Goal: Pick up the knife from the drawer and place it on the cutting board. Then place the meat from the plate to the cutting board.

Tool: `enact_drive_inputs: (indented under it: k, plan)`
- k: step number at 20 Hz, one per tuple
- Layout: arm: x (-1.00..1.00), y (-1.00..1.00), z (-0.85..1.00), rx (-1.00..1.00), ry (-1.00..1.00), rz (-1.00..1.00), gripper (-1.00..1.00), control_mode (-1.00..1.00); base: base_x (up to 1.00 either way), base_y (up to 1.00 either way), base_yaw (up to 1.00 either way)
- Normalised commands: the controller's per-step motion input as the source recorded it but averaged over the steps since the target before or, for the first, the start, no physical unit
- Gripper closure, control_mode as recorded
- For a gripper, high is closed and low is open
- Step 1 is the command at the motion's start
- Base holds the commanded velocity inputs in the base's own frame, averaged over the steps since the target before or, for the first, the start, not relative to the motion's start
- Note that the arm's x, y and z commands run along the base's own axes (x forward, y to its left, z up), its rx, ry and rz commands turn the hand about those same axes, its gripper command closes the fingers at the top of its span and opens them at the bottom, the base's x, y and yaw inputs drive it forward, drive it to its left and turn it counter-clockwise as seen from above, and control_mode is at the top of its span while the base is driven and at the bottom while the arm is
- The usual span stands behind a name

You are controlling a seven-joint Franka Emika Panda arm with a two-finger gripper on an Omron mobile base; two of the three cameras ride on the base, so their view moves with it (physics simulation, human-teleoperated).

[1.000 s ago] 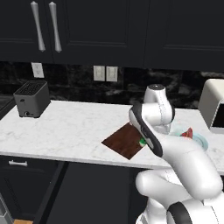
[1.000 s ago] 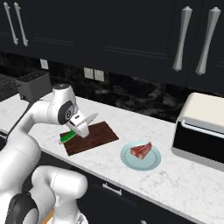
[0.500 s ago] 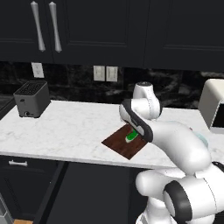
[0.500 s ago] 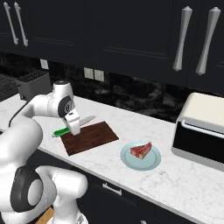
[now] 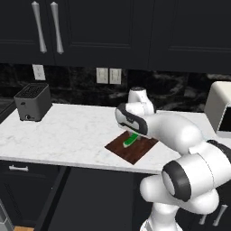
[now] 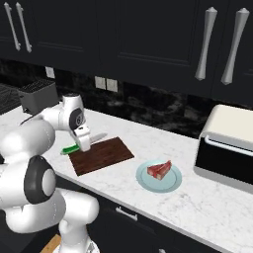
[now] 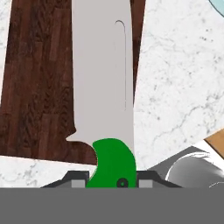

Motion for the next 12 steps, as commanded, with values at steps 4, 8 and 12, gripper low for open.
enact_drive_inputs:
  k: [4, 8, 12]
  plan:
    - [0.21, -0.01, -0.44, 0.0, 0.01, 0.0, 1.0, -1.0, 0.0, 0.0, 0.0]
    - [0.31, 0.0, -0.41, 0.0, 0.01, 0.0, 1.0, -1.0, 0.0, 0.0, 0.0]
    - [0.32, 0.0, -0.33, 0.0, 0.01, 0.0, 1.0, -1.0, 0.0, 0.0, 0.0]
